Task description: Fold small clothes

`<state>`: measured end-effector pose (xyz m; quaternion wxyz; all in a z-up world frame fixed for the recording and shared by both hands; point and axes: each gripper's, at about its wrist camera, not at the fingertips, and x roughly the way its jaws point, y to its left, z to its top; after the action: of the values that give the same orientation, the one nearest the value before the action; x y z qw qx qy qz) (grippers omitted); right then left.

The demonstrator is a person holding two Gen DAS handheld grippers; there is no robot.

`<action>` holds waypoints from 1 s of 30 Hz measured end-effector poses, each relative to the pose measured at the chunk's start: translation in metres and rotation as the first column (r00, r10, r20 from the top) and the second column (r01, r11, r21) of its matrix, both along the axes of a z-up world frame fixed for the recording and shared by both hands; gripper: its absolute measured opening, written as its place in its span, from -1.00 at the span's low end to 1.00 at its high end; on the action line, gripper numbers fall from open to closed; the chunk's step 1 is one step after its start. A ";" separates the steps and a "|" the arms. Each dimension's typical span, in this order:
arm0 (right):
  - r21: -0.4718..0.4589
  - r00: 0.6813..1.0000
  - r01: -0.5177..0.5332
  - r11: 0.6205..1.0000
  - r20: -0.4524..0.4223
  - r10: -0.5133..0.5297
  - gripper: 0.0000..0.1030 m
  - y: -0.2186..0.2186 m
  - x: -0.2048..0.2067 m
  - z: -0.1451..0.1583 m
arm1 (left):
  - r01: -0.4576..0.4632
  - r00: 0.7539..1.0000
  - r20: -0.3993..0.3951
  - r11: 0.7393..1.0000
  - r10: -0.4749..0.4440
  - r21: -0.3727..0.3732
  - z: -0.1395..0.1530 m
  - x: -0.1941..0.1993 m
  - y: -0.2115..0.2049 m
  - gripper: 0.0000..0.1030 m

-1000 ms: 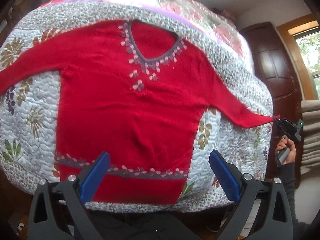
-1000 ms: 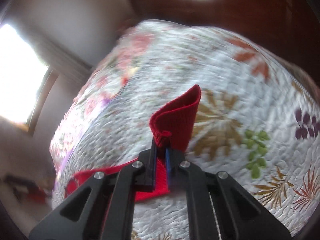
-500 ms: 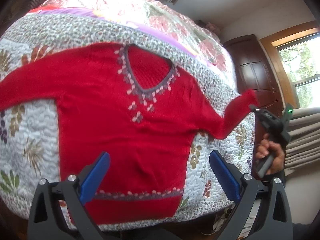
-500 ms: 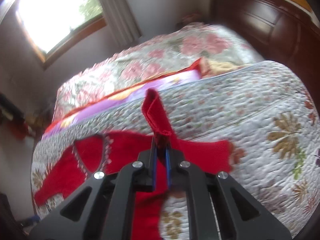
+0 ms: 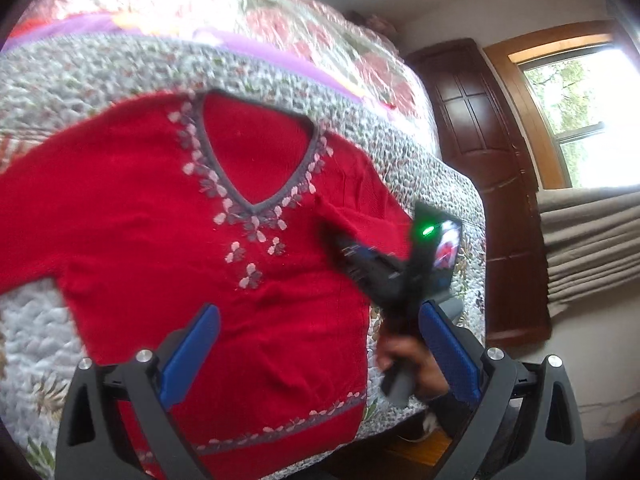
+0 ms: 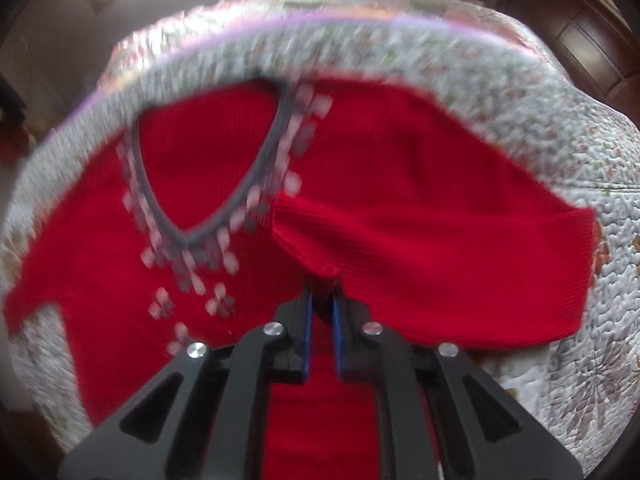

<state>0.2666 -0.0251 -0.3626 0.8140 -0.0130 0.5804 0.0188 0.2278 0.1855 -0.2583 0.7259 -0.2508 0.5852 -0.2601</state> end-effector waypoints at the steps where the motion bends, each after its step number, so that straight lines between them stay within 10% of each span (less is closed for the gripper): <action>1: -0.016 1.000 -0.011 1.000 -0.016 0.011 -0.63 0.007 -0.004 -0.010 | 0.006 1.000 -0.024 1.000 -0.007 -0.026 -0.013 0.009 -0.002 0.93; 5: -0.034 0.998 -0.062 0.997 -0.001 0.062 -0.20 0.020 -0.025 -0.009 | -0.024 0.993 -0.119 0.985 0.003 -0.172 -0.053 0.031 -0.007 0.93; 12: 0.054 0.998 0.025 0.998 -0.052 -0.022 -0.05 -0.011 -0.111 0.035 | -0.094 0.971 -0.240 0.888 -0.019 -0.450 -0.108 0.073 -0.056 0.92; 25: 0.053 0.969 0.189 0.980 -0.173 -0.178 0.07 -0.059 -0.250 0.082 | -0.027 0.948 -0.313 0.969 -0.053 -0.247 -0.159 0.110 -0.134 0.92; 30: 0.074 0.961 0.243 0.967 -0.152 -0.230 0.07 -0.063 -0.253 0.095 | 0.013 0.939 -0.338 0.991 -0.057 -0.132 -0.161 0.110 -0.136 -0.52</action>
<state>0.0133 -0.0882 -0.2676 0.7666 0.0952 0.6329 -0.0512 0.3382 0.0495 -0.4195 0.5913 -0.3274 0.6887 -0.2623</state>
